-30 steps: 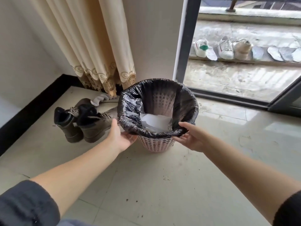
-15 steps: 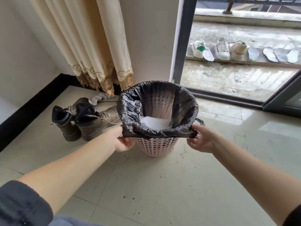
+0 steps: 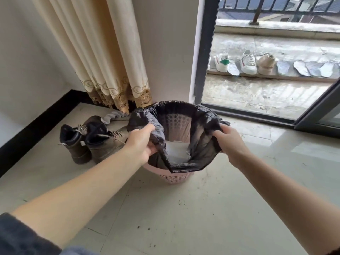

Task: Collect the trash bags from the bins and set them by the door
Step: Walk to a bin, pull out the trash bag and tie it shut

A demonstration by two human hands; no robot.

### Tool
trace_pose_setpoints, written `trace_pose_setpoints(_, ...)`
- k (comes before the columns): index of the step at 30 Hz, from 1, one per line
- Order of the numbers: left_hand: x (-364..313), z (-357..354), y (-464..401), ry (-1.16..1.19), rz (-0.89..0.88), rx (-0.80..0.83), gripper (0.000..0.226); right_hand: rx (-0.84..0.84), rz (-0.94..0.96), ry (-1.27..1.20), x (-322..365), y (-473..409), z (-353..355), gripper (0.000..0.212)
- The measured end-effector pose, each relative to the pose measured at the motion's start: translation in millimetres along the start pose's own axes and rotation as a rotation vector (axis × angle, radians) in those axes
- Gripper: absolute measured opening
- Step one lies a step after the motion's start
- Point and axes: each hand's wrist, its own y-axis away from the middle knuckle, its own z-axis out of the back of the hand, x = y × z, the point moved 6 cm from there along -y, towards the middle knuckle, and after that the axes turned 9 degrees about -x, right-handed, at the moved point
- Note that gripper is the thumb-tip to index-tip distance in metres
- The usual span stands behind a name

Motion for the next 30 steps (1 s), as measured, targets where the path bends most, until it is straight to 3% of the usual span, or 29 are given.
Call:
trace_pose_setpoints(2, 4.9, -21.2, 12.3, 0.007, 0.01, 0.125, 0.012, 0.063, 0.132, 0.018, 14.0, 6.3, -8.9, 0.033)
trace_pose_setpoints(5, 15.7, -40.8, 21.9, 0.078, 0.109, 0.276, 0.015, 0.313, 0.129, -0.005, 11.1, 19.3, -36.5, 0.016)
trace_pose_setpoints(8, 21.5, -49.1, 27.6, 0.111, 0.207, 0.385, 0.024, 0.513, 0.127, 0.102, 7.2, 33.4, -57.0, 0.048)
trace_pose_setpoints(10, 21.5, -49.4, 25.1, 0.054, 0.214, 0.415, 0.027, 0.477, 0.187, 0.263, 5.8, 30.3, -63.6, 0.062)
trace_pose_setpoints(12, 19.8, -44.6, 18.0, -0.013, 0.2, 0.372, 0.029, 0.329, 0.311, 0.445, 9.1, 21.9, -62.0, 0.05)
trace_pose_setpoints(14, 16.6, -35.1, 4.8, -0.032, 0.182, 0.263, 0.027, 0.249, 0.413, 0.565, 15.9, 18.7, -59.3, 0.022)
trace_pose_setpoints(16, 12.0, -22.7, -9.4, 0.063, 0.204, 0.143, 0.023, 0.25, 0.431, 0.659, 18.3, 17.4, -56.2, 0.037)
trace_pose_setpoints(22, -1.4, -6.0, -47.8, 0.294, 0.199, 0.035, 0.025, 0.291, 0.35, 0.742, 12.1, 8.5, -44.6, 0.021)
trace_pose_setpoints(24, -8.4, -0.6, -55.2, 0.286, 0.099, -0.101, 0.018, 0.267, 0.319, 0.741, 10.8, 6.7, -37.7, 0.019)
trace_pose_setpoints(26, -22.9, 3.2, -54.7, 0.124, -0.128, -0.215, 0.02, 0.198, 0.22, 0.6, 7.8, -0.4, -29.9, 0.022)
trace_pose_setpoints(28, -41.4, -3.5, -39.0, -0.178, -0.479, -0.209, 0.029, 0.154, 0.041, 0.273, 2.4, -6.5, -28.0, 0.03)
trace_pose_setpoints(30, -46.6, -22.2, -10.3, -0.5, -0.745, -0.083, 0.036, 0.132, -0.039, 0.059, 0.6, -10.5, -30.9, 0.033)
